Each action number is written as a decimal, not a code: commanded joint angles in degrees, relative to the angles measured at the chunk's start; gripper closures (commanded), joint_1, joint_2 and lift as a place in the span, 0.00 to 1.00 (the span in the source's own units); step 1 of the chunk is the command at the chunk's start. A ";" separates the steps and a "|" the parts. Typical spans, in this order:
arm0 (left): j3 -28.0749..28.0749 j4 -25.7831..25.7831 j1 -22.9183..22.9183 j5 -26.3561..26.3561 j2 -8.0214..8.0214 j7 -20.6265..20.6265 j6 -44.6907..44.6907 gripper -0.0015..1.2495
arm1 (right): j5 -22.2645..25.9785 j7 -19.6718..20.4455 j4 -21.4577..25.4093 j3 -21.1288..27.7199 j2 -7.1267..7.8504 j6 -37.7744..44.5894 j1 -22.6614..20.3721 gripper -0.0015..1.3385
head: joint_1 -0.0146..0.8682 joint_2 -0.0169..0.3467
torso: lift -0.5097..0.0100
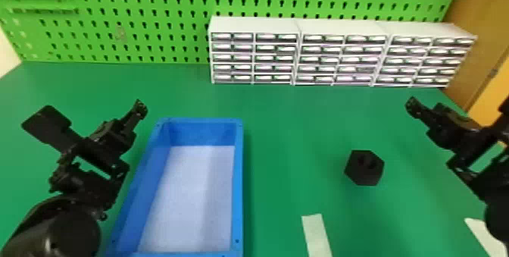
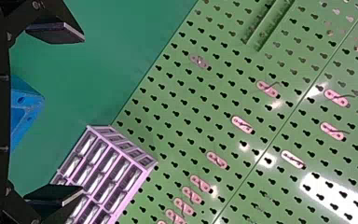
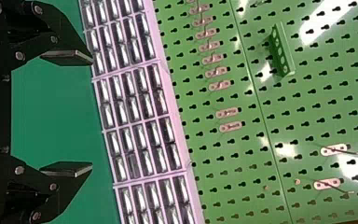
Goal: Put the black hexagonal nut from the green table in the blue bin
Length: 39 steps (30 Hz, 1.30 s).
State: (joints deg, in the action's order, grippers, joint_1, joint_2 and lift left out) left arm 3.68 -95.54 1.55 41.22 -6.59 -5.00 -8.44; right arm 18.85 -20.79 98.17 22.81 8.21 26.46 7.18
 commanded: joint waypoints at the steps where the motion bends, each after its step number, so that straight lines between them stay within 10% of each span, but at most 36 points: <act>1: 0.01 0.00 0.21 0.00 0.00 -0.01 -0.09 0.11 | -0.04 0.04 0.00 0.04 0.14 0.09 0.02 0.35 | 0.80 0.07 | 0.79; 39: 0.18 0.00 0.04 0.35 0.00 0.08 -0.09 0.11 | -4.08 0.04 2.99 1.62 0.05 7.38 0.99 0.35 | 0.80 0.07 | 0.79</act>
State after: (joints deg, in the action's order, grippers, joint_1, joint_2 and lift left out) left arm 3.83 -95.54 1.57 41.57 -6.59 -4.92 -8.52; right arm 16.80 -20.74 99.73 23.67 8.42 30.65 7.72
